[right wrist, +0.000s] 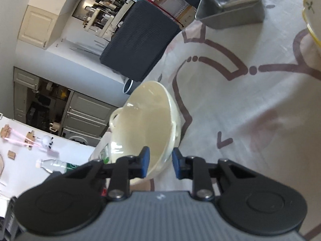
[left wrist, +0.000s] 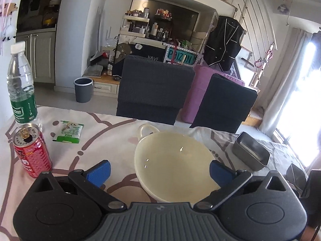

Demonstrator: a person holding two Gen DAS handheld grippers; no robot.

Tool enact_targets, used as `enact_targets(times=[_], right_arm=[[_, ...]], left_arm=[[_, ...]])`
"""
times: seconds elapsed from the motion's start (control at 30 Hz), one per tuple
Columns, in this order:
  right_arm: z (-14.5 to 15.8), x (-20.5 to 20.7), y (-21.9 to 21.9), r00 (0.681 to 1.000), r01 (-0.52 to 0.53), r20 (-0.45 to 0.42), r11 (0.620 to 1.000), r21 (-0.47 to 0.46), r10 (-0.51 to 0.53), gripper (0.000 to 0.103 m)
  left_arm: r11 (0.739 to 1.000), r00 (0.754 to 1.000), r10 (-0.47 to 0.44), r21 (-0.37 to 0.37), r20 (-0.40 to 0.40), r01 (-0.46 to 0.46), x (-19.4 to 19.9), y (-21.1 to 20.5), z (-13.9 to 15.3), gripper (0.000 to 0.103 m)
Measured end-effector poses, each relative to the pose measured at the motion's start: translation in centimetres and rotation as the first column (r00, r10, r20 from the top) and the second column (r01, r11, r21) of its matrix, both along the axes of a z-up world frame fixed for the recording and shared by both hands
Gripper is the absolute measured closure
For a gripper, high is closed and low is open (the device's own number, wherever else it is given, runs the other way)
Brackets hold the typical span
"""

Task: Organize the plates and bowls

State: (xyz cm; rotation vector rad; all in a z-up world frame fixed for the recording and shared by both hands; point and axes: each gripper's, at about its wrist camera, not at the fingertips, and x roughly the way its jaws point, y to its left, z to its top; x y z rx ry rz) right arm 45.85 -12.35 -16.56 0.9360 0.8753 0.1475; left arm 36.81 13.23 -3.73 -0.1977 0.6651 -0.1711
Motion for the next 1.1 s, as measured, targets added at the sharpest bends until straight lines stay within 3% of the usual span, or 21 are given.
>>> enact_targets(times=[0.03,0.2,0.4,0.5,0.6,0.67,0.8,0.87,1.1], right_arm=[[-0.2,0.1,0.2,1.000,-0.004,-0.013,1.000,-0.014,0.004,0.088],[-0.3,-0.1,-0.4,0.999,-0.034,0.029,0.997,-0.063,0.036,0.089],[0.9,0.0,-5.4,0.997,-0.056,0.048,0.988,-0.147,0.064,0.092],[1.4,0.8,-8.0,0.996,-0.048,0.066,0.976,-0.213,0.063,0.094],[1.9,1.9,-9.4,0.990,-0.085,0.080,0.955,-0.284,0.112,0.094],[2.0,2.4,-9.8,0.984,-0.139,0.068,0.949,-0.284,0.165,0.093],[2.3,2.7,-9.9,0.968,-0.205,0.072,0.926,-0.316,0.239,0.089],[2.3,2.5,-9.6,0.965,-0.201,0.094,0.924,-0.327,0.243,0.085],[2.1,3.2,-8.0,0.961,-0.215,0.084,0.905,-0.367,0.263,0.076]], left_arm=[[1.000,1.000,-0.002,-0.003,-0.005,0.002,0.3,0.0,-0.2,0.000],[1.000,1.000,-0.008,-0.004,-0.023,0.008,0.5,-0.1,-1.1,0.001],[0.999,0.998,-0.035,-0.007,-0.051,0.035,1.0,-0.6,-1.9,0.008],[0.998,0.996,-0.039,-0.043,-0.078,0.036,1.8,-0.7,-2.6,0.020],[0.996,0.993,-0.020,-0.089,-0.118,0.010,2.9,-0.6,-3.6,0.039],[0.993,0.988,-0.011,-0.121,-0.152,-0.007,3.7,-0.6,-4.6,0.049],[0.991,0.980,-0.004,-0.133,-0.201,-0.023,5.1,-1.1,-6.2,0.058],[0.991,0.977,-0.005,-0.129,-0.215,-0.024,5.7,-1.4,-6.8,0.071],[0.989,0.972,-0.020,-0.147,-0.236,-0.015,6.5,-1.8,-8.1,0.078]])
